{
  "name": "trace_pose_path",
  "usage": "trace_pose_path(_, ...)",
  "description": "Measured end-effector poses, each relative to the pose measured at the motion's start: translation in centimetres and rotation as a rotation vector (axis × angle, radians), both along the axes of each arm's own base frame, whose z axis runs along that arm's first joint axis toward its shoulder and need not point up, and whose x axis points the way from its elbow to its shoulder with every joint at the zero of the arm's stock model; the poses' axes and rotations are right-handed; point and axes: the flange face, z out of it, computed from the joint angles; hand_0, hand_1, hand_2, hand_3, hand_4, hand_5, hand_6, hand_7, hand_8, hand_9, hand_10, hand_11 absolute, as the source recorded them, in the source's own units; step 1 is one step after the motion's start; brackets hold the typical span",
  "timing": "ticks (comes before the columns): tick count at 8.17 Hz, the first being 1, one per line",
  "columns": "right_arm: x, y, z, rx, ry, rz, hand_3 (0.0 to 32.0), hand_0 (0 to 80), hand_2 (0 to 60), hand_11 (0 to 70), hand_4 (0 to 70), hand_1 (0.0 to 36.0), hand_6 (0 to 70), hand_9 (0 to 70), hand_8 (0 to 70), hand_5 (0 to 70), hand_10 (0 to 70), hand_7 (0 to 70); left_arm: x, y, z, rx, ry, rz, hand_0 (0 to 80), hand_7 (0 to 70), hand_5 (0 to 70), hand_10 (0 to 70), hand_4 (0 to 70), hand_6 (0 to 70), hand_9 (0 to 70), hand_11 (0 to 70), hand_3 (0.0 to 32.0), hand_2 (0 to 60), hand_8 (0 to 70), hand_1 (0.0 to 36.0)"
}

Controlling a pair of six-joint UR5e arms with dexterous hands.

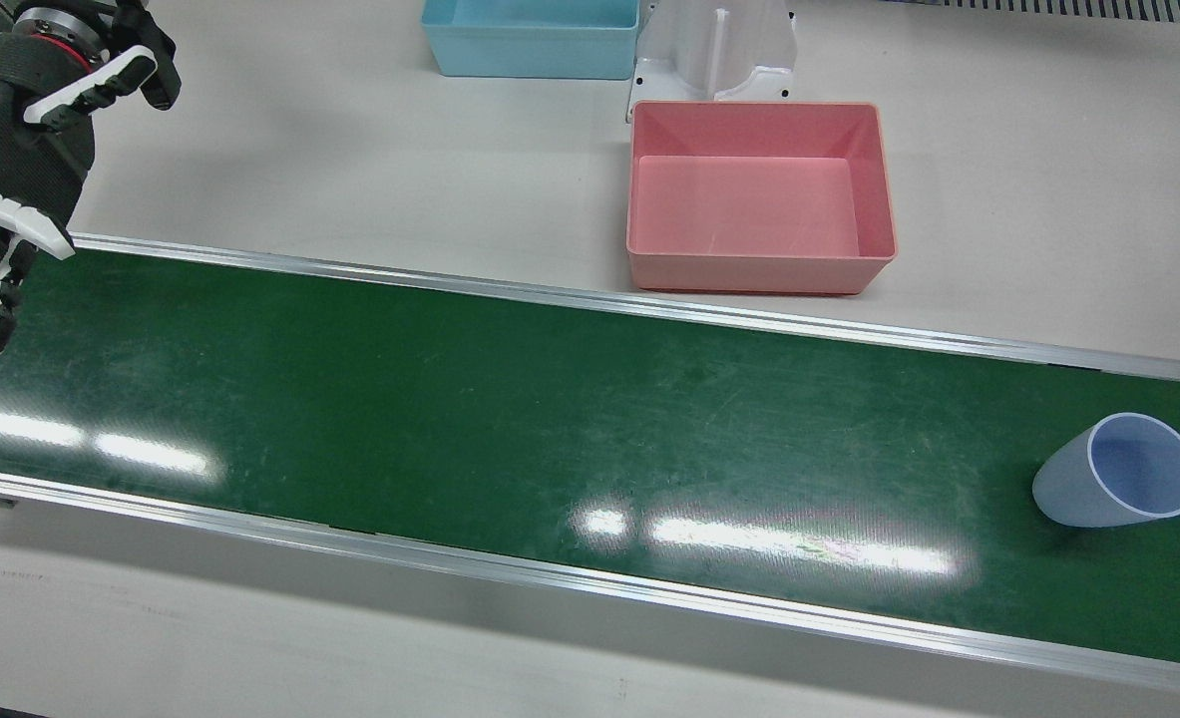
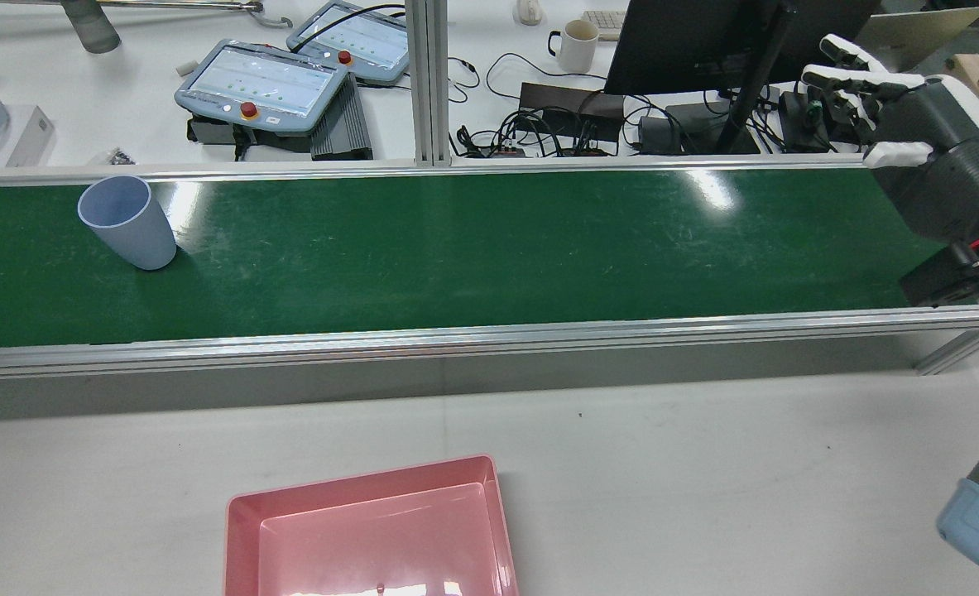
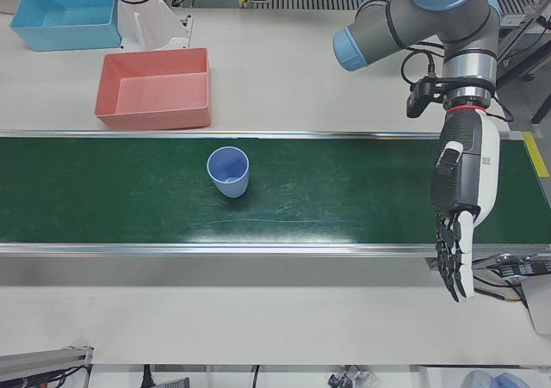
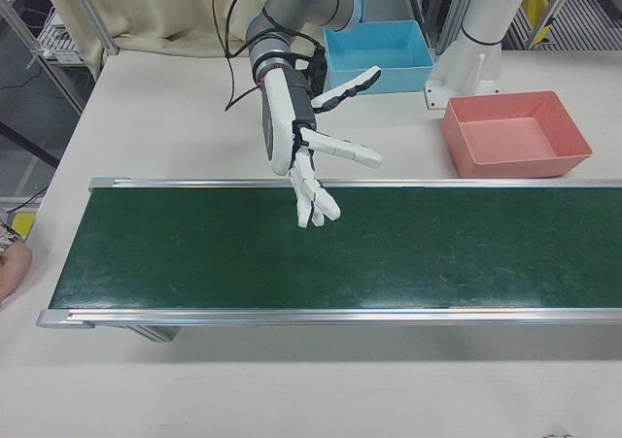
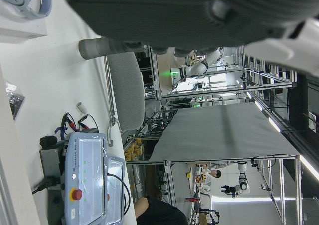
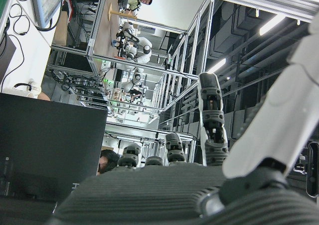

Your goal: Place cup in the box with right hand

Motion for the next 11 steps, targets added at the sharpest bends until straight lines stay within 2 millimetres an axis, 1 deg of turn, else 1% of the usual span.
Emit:
trace_pose_path(1, 0.08, 0.02, 0.0, 0.0, 0.0, 0.001, 0.0, 47.5, 0.0, 7.6, 28.0, 2.5, 3.7, 2.2, 0.0, 2.4, 4.6, 18.0, 0.0, 0.0, 0.0, 0.0, 0.0, 0.0, 0.0, 0.0, 0.0, 0.0, 0.0, 0.0, 0.0, 0.0, 0.0, 0.0, 0.0, 0.0)
trace_pose_path(2, 0.11, 0.02, 0.04, -0.001, -0.001, 0.002, 2.4, 46.8, 0.0, 8.5, 27.5, 0.0, 3.9, 4.5, 0.4, 2.0, 5.5, 20.8, 0.0, 0.0, 0.0, 0.0, 0.0, 0.0, 0.0, 0.0, 0.0, 0.0, 0.0, 0.0, 0.0, 0.0, 0.0, 0.0, 0.0, 0.0)
trace_pose_path(6, 0.13, -0.01, 0.11, -0.002, -0.002, 0.002, 7.2, 47.1, 0.0, 9.1, 26.9, 0.0, 4.0, 5.8, 1.3, 2.3, 5.9, 23.4, 0.0, 0.0, 0.0, 0.0, 0.0, 0.0, 0.0, 0.0, 0.0, 0.0, 0.0, 0.0, 0.0, 0.0, 0.0, 0.0, 0.0, 0.0)
trace_pose_path(7, 0.13, -0.01, 0.12, -0.002, -0.002, 0.002, 7.4, 47.2, 0.0, 9.2, 27.1, 0.0, 4.1, 6.1, 1.5, 2.3, 5.9, 24.0, 0.0, 0.0, 0.0, 0.0, 0.0, 0.0, 0.0, 0.0, 0.0, 0.0, 0.0, 0.0, 0.0, 0.0, 0.0, 0.0, 0.0, 0.0)
trace_pose_path(8, 0.13, -0.01, 0.12, -0.002, -0.002, 0.002, 6.0, 47.2, 0.0, 9.2, 28.5, 0.0, 4.5, 7.0, 1.9, 2.3, 5.9, 25.7, 0.0, -0.01, -0.02, 0.0, 0.001, 0.0, 0.0, 0.0, 0.0, 0.0, 0.0, 0.0, 0.0, 0.0, 0.0, 0.0, 0.0, 0.0)
trace_pose_path(10, 0.12, 0.0, 0.12, -0.001, -0.001, 0.001, 6.2, 47.4, 0.0, 9.3, 29.0, 0.0, 4.6, 7.2, 2.0, 2.4, 6.0, 26.2, 0.0, -0.01, -0.02, 0.0, 0.0, 0.0, 0.0, 0.0, 0.0, 0.0, 0.0, 0.0, 0.0, 0.0, 0.0, 0.0, 0.0, 0.0)
trace_pose_path(11, 0.12, 0.01, 0.15, -0.002, 0.0, 0.0, 6.0, 47.6, 0.0, 9.6, 29.4, 0.3, 4.9, 7.4, 2.0, 2.5, 6.2, 27.5, 0.0, -0.01, -0.02, 0.0, 0.0, 0.0, 0.0, 0.0, 0.0, 0.0, 0.0, 0.0, 0.0, 0.0, 0.0, 0.0, 0.0, 0.0)
